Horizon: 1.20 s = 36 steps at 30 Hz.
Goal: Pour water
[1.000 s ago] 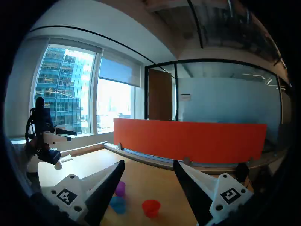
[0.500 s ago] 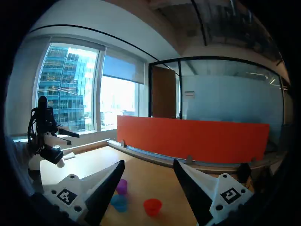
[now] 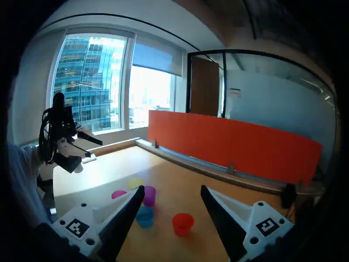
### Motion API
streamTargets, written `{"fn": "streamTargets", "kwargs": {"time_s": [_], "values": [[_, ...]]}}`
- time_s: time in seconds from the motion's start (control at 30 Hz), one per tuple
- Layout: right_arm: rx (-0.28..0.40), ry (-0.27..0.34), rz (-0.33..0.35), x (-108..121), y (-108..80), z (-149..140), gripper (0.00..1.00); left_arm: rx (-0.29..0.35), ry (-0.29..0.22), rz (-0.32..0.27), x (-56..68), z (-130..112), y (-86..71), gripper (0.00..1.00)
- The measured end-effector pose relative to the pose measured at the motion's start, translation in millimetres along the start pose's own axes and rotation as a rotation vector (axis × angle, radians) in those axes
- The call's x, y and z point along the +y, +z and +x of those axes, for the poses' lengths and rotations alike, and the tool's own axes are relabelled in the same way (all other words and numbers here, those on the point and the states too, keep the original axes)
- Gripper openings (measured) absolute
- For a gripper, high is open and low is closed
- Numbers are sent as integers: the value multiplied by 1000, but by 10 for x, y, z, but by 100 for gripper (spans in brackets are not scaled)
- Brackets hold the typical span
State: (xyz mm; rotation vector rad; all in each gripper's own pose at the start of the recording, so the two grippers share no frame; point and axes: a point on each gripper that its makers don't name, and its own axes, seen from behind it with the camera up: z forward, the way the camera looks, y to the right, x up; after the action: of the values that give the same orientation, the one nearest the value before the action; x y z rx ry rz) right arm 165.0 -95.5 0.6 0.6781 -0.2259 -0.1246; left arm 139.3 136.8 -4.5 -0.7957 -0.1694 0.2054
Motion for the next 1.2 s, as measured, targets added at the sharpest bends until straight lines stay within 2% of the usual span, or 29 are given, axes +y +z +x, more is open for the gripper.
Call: {"fn": "streamTargets", "kwargs": {"time_s": [0.27,0.6,1.2], "values": [[-54,-13,45,-92,51,-162,100,-39,0,-52,149,-172,76,95],[-111,-12,85,-132,88,-406,100,-90,26,-100,339,-426,183,95],[-168,-16,103,-146,200,-722,100,-154,12,-167,604,-931,358,96]]}}
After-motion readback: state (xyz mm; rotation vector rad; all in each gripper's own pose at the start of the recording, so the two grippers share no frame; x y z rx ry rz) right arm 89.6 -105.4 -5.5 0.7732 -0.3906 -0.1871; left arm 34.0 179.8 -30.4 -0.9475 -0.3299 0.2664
